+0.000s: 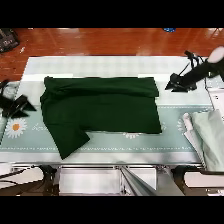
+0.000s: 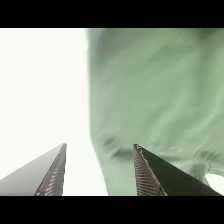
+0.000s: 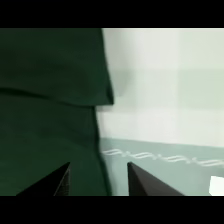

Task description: Fold the shirts.

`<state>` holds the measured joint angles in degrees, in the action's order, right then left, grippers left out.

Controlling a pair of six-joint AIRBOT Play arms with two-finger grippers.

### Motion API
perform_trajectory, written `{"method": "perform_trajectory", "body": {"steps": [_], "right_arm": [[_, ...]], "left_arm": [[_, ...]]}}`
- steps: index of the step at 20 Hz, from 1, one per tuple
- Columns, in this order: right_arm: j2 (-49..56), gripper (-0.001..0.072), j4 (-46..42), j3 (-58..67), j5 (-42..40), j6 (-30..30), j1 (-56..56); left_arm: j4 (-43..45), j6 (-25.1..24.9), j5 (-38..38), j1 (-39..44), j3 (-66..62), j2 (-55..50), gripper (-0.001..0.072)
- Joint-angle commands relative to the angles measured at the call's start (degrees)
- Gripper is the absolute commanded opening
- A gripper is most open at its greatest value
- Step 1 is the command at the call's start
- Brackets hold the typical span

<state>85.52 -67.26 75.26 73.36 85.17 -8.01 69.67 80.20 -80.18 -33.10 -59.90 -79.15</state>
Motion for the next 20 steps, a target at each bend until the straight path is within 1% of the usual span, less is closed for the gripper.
{"method": "perform_trajectory", "body": {"steps": [1,2,3,6,9,11,14,16,17,18,19,20], "right_arm": [[-14.6,0.0413,15.34,-23.12,-16.65,-6.14,-0.81],[-17.29,0.0413,19.43,-27.5,-18.18,-8.44,-0.81],[-19.67,0.0413,22.16,-30.86,-18.4,-10.14,-0.81],[-25.31,0.0413,22.14,-35.04,-17.68,-10.64,-0.81],[-29.57,0.0413,21.79,-35.1,-17.79,-9.16,-2.47],[-31.63,0.0413,22.18,-35.1,-16.57,-8.92,-7.54],[-34.58,0.0413,21.88,-35.1,-10.21,-10.38,-19.78],[-36.33,0.0413,17.66,-35.12,-5.79,-10.71,-26.95],[-36.61,0.0413,14.73,-35.12,-3.1,-10.71,-29.4],[-36.63,0.0413,11.37,-35.54,-0.15,-10.58,-30.95],[-36.63,0.0413,8.66,-36.68,1.4,-9.6,-31.28],[-36.63,0.0413,6.93,-38.77,1.73,-7.96,-30.86]], "left_arm": [[-12.41,-3.06,3.72,-10.51,15.56,7.98,0.0509],[-14.29,-4.57,3.67,-10.84,17.79,7.87,0.0509],[-14.43,-5.44,3.93,-10.38,19.19,7.82,0.0508],[-13.77,-6.03,6.25,-7.56,22.01,7.82,0.0508],[-13.25,-5.55,8.7,-3.39,24.02,7.19,0.0508],[-11.63,-4.13,10.34,-0.2,24.24,5.95,0.0507],[-11.93,-3.58,11.8,4.74,24.24,4.09,0.0507],[-12.11,-3.61,12.48,8.61,24.24,2.95,0.0506],[-12.11,-3.63,12.66,10.38,24.2,2.47,0.0483],[-12.09,-3.93,12.63,11.63,23.91,2.23,0.0229],[-12.26,-4.44,12.44,12.09,23.41,2.29,0.0025],[-12.28,-4.81,11.45,12.07,22.71,2.43,0.0016]]}}
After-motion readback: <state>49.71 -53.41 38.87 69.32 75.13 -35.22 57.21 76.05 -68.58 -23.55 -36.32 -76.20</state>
